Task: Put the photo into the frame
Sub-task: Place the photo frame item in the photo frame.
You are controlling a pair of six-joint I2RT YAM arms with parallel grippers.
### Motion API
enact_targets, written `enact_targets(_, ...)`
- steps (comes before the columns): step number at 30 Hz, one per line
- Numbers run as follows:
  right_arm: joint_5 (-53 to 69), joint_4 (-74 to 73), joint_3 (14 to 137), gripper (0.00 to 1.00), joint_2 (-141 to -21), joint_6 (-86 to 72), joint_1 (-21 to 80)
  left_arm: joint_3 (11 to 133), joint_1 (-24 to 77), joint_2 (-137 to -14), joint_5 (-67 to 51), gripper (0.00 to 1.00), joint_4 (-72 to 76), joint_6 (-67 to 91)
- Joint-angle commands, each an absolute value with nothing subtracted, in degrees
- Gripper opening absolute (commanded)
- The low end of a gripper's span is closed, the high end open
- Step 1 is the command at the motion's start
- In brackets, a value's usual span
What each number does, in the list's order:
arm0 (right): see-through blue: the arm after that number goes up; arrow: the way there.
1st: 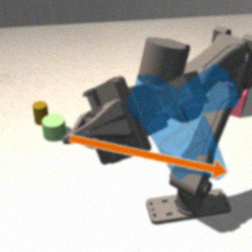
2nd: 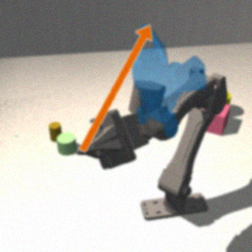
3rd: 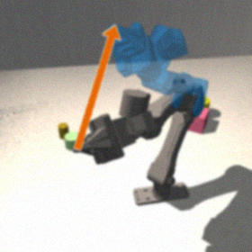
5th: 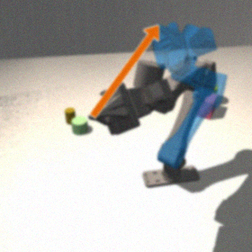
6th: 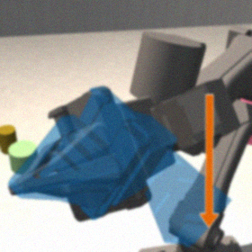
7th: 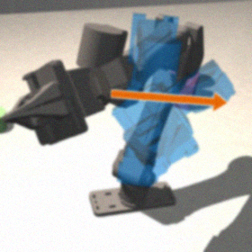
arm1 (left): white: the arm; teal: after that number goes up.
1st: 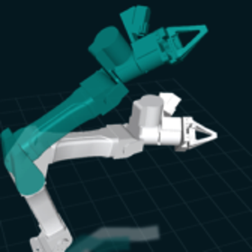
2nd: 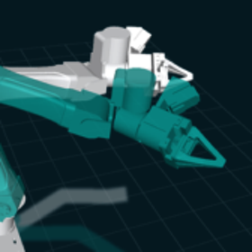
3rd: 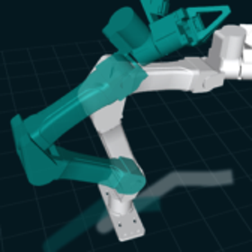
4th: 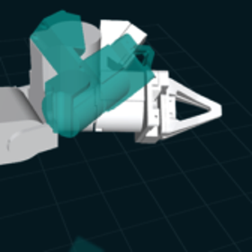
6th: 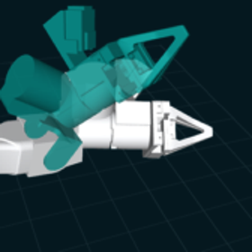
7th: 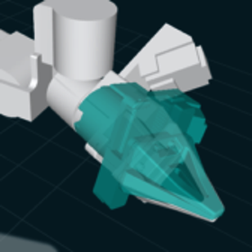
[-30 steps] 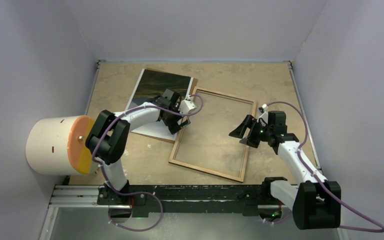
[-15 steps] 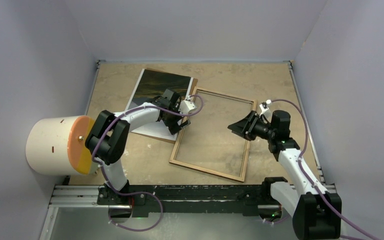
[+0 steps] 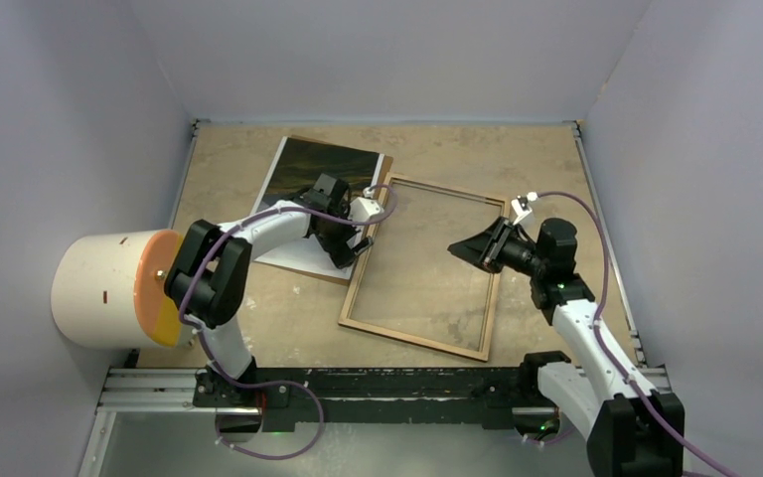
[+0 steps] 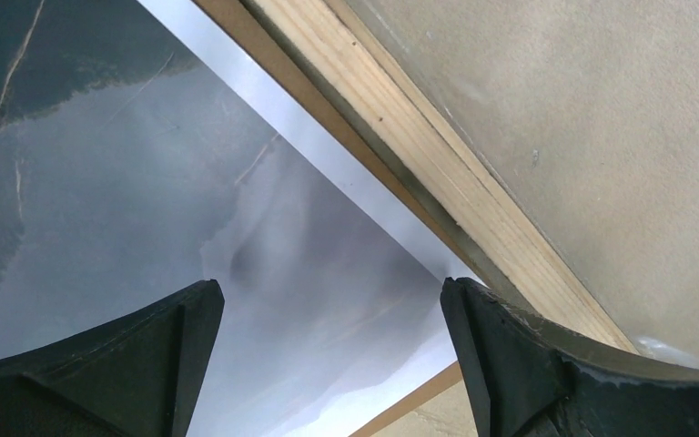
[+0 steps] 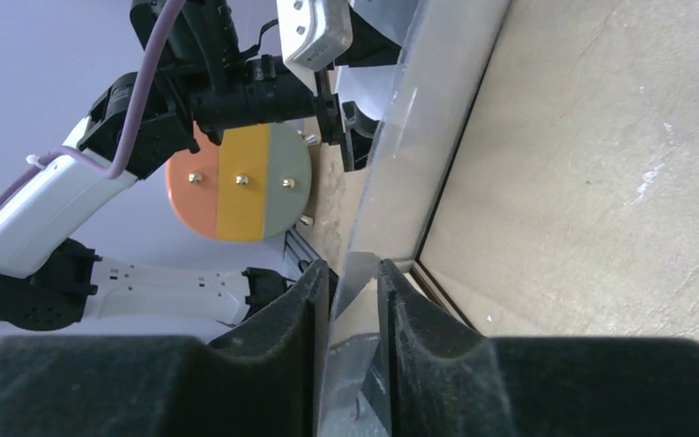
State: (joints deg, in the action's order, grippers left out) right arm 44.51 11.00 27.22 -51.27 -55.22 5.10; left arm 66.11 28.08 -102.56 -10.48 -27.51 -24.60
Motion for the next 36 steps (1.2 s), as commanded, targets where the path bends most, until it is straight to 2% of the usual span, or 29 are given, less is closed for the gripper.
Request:
enact_targets(1,44.72,14.22,29.91,0.25,-50.76,-57.04,6.85,68.91,26.07,-99.73,-13.45,1.0,-28.25,-24.02)
enact_targets(10,42.64,15.54,32.56,0.19,-52.51,-58.09,10.26,68.58,25.57,-100.93,-14.12,1.0,-27.73,-23.64)
enact_targets(24,40.03,13.47,37.24,0.19,-57.17,-55.19,14.95,67.43,25.58,-101.54,-13.27,1.0,-26.89,-24.17)
enact_targets(32,37.77,1.04,38.5,0.23,-55.92,-48.26,14.94,67.33,25.58,-101.51,-13.02,1.0,-26.98,-24.63)
enact_targets(36,35.98,0.09,37.11,0.34,-54.79,-46.29,14.88,67.33,25.58,-101.45,-12.92,1.0,-26.98,-24.9)
